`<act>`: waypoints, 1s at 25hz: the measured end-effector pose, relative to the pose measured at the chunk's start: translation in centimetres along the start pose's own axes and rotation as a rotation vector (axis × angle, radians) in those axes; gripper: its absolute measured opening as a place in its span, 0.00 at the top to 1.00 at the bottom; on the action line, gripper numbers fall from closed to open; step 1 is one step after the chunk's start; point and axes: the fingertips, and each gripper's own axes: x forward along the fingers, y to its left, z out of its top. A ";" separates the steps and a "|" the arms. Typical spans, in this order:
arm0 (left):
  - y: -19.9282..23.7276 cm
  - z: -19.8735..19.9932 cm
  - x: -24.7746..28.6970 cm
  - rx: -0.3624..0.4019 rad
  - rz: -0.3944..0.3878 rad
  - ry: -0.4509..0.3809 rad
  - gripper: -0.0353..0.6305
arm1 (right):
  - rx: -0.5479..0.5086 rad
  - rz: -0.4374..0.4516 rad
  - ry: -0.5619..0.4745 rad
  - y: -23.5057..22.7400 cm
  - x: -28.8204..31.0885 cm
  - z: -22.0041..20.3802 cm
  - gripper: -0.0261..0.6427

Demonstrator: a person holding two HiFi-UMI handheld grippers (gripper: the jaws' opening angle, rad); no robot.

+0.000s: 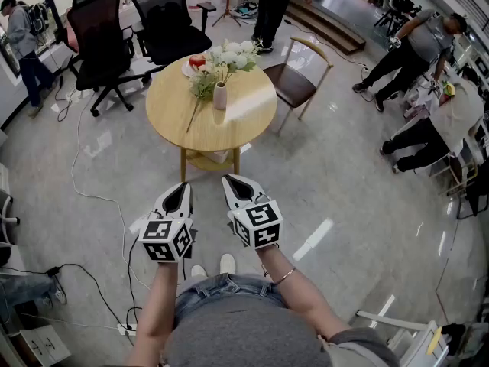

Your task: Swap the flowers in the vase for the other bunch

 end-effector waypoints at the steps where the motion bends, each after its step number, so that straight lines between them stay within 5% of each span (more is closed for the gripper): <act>1: -0.2 0.1 0.1 0.000 0.001 0.000 0.92 | -0.001 0.000 -0.001 -0.2 -0.1 0.1 0.95; 25: -2.7 0.6 4.4 0.016 0.028 0.022 0.92 | 0.052 0.002 0.003 -6.2 -0.1 -0.8 0.94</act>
